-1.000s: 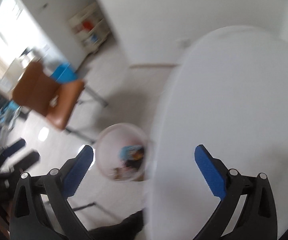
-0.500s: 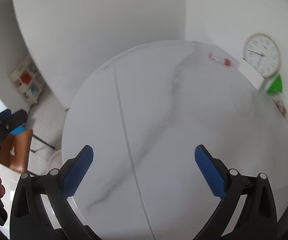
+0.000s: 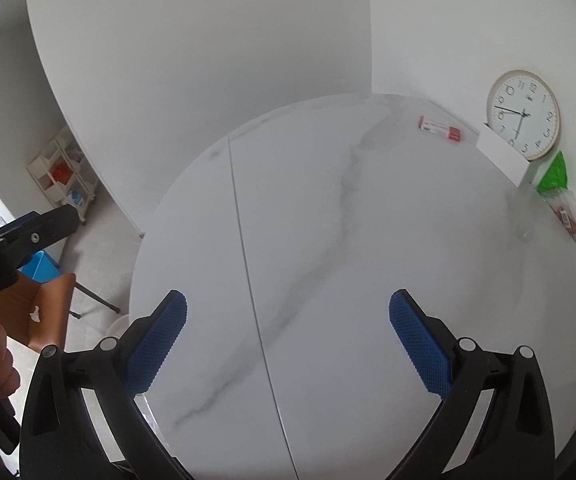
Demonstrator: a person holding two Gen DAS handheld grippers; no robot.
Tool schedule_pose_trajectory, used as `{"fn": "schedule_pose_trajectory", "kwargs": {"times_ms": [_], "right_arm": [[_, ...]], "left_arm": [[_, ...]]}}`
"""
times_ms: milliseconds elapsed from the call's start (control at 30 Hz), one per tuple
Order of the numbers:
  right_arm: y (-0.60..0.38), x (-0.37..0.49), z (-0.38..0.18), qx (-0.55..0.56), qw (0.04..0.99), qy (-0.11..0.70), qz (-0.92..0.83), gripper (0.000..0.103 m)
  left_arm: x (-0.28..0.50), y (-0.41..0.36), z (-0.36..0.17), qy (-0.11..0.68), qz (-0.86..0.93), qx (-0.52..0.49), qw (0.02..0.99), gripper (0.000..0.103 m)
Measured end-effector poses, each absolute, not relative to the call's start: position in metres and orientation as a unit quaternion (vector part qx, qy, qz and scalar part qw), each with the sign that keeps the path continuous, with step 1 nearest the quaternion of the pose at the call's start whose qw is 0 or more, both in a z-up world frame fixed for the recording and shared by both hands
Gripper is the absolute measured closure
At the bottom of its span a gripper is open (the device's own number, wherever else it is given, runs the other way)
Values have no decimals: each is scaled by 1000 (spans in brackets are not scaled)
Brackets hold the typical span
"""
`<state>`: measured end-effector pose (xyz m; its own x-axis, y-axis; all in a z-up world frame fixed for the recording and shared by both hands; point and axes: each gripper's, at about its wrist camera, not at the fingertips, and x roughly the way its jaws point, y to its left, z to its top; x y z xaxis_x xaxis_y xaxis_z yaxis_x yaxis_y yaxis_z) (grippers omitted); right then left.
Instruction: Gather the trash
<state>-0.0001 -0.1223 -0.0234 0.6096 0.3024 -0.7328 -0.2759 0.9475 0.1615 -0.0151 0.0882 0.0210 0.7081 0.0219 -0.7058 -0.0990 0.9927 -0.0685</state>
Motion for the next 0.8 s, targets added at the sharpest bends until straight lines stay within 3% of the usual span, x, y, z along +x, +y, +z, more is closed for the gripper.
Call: {"fn": "schedule_pose_trajectory", "kwargs": {"times_ms": [800], "right_arm": [[-28,-19,26,-29,876,343,337,2]], "left_arm": [[-57,165,46,342,177,-68,920,8]]}}
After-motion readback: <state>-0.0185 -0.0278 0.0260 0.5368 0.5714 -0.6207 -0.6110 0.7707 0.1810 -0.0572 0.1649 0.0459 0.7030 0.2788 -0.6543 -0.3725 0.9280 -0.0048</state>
